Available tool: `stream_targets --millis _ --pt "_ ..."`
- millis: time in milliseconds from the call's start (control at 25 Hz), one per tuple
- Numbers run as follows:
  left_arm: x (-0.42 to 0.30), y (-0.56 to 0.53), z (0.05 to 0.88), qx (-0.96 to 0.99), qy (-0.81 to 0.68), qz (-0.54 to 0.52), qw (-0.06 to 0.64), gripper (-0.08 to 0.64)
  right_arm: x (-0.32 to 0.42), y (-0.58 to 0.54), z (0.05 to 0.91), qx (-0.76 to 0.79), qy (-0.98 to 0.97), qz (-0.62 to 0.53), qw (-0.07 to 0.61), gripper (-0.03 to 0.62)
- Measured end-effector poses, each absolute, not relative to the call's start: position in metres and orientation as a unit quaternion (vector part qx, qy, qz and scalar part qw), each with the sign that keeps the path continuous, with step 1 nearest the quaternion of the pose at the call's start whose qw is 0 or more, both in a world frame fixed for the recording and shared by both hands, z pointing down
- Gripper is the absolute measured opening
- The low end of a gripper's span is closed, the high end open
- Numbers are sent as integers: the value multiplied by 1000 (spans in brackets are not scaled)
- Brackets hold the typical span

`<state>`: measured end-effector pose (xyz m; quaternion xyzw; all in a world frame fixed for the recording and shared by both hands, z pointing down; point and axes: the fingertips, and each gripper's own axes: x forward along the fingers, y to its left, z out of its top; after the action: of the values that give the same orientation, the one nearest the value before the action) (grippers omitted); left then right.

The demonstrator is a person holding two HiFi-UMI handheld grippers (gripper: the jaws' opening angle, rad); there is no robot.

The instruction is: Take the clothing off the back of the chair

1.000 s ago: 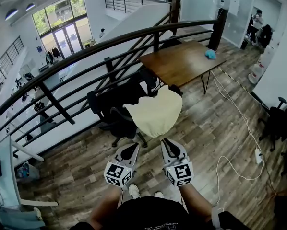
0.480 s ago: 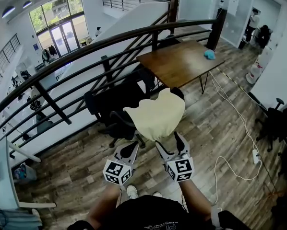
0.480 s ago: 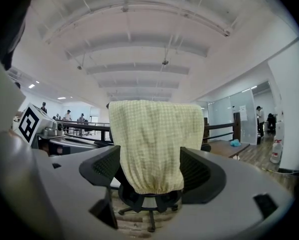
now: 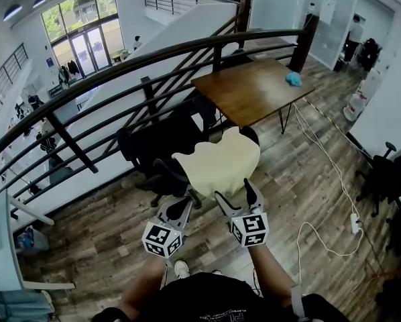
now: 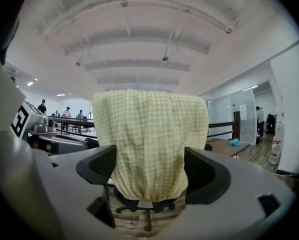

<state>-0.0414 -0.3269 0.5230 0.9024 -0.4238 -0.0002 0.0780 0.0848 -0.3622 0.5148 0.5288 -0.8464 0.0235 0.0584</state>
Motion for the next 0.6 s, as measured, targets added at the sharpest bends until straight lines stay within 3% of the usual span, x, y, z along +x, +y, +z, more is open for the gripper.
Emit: stream_targets --millis 600 --pt "-50 -335 522 903 -424 3 73 12 76 -376 512 526 -847 6 80 383"
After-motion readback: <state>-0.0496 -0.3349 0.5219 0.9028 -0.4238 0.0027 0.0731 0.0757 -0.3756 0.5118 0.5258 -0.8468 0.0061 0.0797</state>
